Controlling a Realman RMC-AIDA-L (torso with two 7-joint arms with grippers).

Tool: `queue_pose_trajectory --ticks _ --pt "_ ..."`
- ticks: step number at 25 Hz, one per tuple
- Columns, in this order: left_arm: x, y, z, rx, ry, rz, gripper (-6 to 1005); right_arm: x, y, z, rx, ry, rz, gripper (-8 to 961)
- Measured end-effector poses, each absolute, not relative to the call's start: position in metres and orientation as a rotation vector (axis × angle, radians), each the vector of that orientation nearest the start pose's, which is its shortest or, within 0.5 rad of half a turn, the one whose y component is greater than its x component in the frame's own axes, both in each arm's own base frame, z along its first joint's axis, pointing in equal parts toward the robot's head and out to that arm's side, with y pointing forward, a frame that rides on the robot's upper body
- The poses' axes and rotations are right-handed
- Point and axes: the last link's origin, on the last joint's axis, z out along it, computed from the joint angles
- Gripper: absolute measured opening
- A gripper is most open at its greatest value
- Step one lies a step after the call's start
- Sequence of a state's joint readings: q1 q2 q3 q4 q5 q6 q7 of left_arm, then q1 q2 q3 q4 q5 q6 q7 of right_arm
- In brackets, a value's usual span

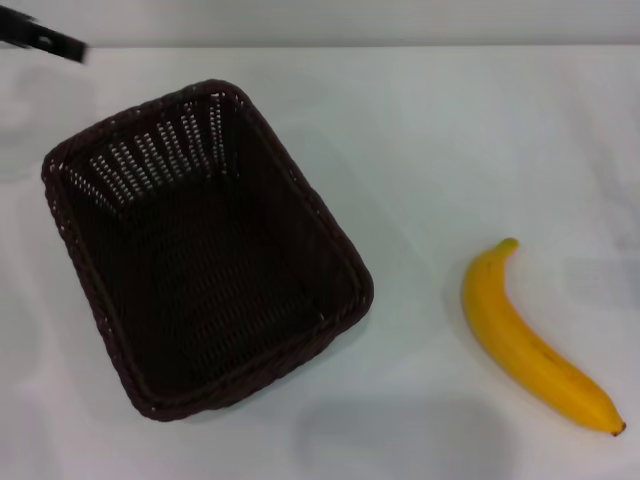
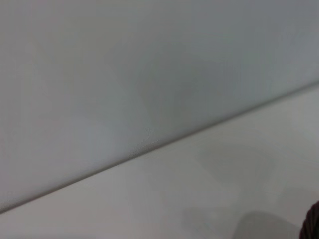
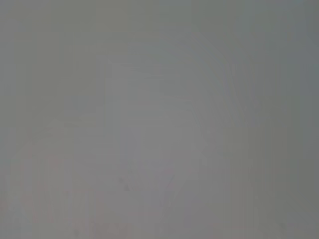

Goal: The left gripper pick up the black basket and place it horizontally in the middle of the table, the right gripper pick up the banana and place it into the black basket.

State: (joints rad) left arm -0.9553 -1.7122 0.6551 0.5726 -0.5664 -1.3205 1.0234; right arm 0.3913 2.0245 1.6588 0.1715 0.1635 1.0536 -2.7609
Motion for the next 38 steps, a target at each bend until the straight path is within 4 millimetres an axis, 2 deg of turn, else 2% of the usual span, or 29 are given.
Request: queue_pose_trajectory --ticks 3,10,17,23,34,38 --pt "-0.216 0.475 0.122 -2.43 -0.913 0.123 803 0.376 0.335 0.047 -1.392 0.711 0.713 857" --pt "-0.209 0.471 0.099 -2.512 -0.845 0.138 792 0.377 0.334 0.047 -1.39 0.715 0.713 857" --pt "-0.224 0.461 0.087 -2.538 -0.846 0.162 781 0.378 0.333 0.047 -1.388 0.717 0.71 857" --pt "-0.243 0.454 0.069 -2.538 -0.817 0.135 771 0.378 0.332 0.047 -1.387 0.718 0.71 857" --pt "-0.254 0.449 0.059 -2.543 -0.797 0.134 754 0.38 0.33 0.046 -1.388 0.725 0.706 857" --pt "-0.255 0.447 0.058 -2.551 -0.805 0.134 573 0.38 0.33 0.045 -1.387 0.736 0.716 857"
